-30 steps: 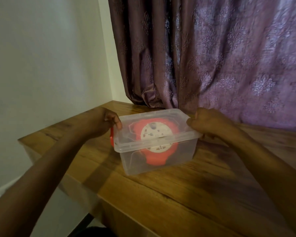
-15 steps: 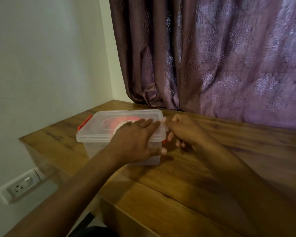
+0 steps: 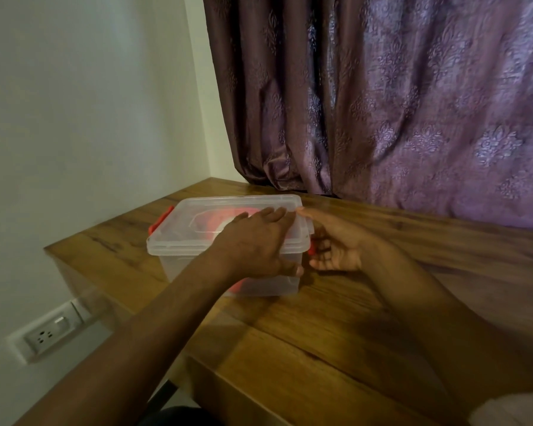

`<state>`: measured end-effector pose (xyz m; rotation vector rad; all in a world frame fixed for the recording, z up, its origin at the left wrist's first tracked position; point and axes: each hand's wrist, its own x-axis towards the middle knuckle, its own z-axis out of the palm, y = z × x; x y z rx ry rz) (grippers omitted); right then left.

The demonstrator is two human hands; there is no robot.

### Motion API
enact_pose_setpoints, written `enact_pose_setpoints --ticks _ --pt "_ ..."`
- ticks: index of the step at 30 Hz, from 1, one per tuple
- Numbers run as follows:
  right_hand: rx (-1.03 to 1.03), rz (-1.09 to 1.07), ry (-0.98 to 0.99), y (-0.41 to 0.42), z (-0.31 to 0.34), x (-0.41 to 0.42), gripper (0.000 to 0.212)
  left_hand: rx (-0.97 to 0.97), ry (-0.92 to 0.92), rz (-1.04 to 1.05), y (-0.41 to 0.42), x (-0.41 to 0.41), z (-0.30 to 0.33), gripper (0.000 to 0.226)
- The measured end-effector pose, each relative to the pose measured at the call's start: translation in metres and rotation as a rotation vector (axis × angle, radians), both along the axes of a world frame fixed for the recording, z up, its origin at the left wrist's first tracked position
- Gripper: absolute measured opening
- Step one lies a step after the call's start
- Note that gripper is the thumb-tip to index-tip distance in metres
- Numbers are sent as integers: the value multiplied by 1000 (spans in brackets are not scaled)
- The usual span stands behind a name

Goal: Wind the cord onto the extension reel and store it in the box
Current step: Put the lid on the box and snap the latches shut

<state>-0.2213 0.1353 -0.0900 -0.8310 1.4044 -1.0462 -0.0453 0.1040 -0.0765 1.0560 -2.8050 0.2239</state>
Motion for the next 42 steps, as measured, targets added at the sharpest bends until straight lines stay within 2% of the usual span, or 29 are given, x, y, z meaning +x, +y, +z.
enact_pose_setpoints --ticks 2,4,7,12,14,17,19,22,24,29,34,38,42 --pt "-55 -14 8 -1 2 1 43 -13 -6 2 0 -1 -1 101" --pt "-119 -36 142 -3 10 5 32 -24 -6 6 -1 -1 -1 102" --pt "-173 -69 423 -7 19 13 33 -49 -2 8 -1 -2 -3 105" --pt "-172 -106 703 -9 25 21 36 -103 3 -18 -5 -3 -5 106" --pt "-185 -101 900 -8 29 27 32 -126 1 -35 -5 -1 -5 106" --pt "-282 -119 1356 -10 33 35 20 -200 18 -66 -4 2 -5 101" --pt "-298 -114 1472 -11 37 38 15 -286 73 -112 -1 6 -8 89" --pt "-322 -143 1457 -15 34 30 24 -446 183 -278 -4 19 -16 59" --pt "-352 -221 1424 -18 28 23 30 -530 186 -264 -19 34 -27 51" --pt "-333 -376 1342 -44 24 14 43 -363 324 155 -64 51 -55 55" --pt "-266 -408 1248 -89 27 -6 38 -287 272 217 -118 15 -53 69" --pt "-260 -435 1335 -125 28 -19 36 -186 287 255 -160 -13 -53 79" --pt "-318 -406 1410 -154 27 -30 29 -191 281 259 -192 -27 -54 81"
